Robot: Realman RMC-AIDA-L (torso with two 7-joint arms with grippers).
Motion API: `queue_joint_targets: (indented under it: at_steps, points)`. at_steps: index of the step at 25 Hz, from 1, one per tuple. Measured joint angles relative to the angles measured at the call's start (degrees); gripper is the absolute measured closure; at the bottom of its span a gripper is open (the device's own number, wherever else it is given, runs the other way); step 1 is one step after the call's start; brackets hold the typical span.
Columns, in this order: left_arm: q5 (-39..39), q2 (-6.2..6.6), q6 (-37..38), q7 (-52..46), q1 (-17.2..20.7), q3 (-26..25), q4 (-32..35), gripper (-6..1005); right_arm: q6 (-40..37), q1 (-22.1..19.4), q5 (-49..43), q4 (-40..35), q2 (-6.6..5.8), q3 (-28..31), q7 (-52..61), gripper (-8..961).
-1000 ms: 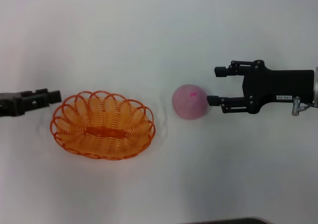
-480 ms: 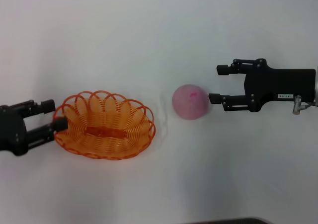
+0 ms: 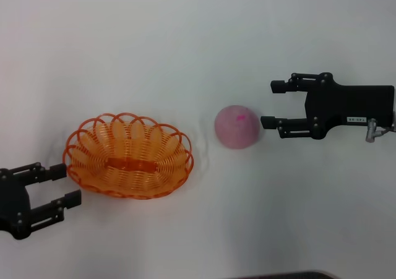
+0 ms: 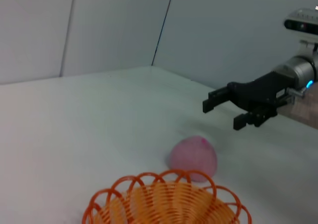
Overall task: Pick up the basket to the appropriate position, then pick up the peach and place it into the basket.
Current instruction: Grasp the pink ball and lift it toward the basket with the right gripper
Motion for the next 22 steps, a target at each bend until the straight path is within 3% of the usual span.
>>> queue_joint_targets:
  at_steps: [16,22]
  points:
    - [3.8,-1.95,-3.6,0.5,0.3,2.3,4.4,404,-0.2,-0.1,0.0,-0.3,-0.15,-0.4,0.7,152]
    - [3.8,-1.94,-3.5,0.5,0.3,1.8,4.6,402,-0.8,1.9,-0.1,-1.1,-0.74,-0.3,10.2,152]
